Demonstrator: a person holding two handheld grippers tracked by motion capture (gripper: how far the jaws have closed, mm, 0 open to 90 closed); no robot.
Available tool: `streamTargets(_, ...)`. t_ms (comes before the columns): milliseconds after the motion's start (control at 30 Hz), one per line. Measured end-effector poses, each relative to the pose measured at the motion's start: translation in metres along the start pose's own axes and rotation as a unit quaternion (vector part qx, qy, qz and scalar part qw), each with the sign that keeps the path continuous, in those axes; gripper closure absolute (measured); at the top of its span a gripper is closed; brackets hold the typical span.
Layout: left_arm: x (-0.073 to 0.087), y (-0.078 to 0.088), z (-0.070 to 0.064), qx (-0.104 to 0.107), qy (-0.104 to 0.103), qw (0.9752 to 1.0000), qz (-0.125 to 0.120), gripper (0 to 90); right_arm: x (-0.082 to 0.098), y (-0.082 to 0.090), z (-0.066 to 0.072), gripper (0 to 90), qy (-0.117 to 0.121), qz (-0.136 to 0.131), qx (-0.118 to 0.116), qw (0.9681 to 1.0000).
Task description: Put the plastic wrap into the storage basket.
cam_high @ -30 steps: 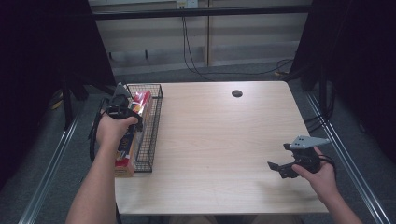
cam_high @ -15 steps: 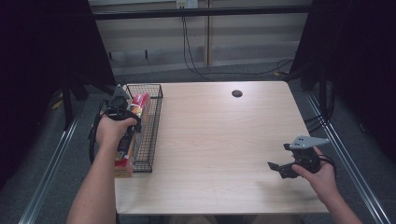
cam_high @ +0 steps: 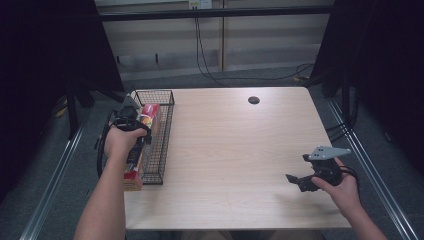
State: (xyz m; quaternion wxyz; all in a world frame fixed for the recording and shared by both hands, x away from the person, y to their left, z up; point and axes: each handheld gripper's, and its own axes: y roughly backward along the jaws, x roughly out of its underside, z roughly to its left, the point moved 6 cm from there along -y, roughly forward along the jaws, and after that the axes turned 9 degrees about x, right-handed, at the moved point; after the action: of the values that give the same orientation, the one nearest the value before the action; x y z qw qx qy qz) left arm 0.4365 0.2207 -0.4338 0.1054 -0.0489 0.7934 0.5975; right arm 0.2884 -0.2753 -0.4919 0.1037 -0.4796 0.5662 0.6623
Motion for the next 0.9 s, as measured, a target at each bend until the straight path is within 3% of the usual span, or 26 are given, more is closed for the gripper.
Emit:
streamTargets(133,0.001,-0.002,0.004,-0.002,0.001,1.0000,0.001,43.5,0.000,0.000,0.000,4.3,-0.001,0.003,0.001,1.0000)
streamTargets(167,0.001,-0.003,0.004,-0.001,0.010,1.0000,0.001,43.5,0.000,0.000,0.000,4.3,-0.001,0.003,0.001,1.0000)
streamTargets(900,0.000,-0.011,0.011,-0.006,0.012,0.9999,0.006,43.4,0.000,-0.001,0.001,4.3,0.003,0.003,-0.001,1.0000)
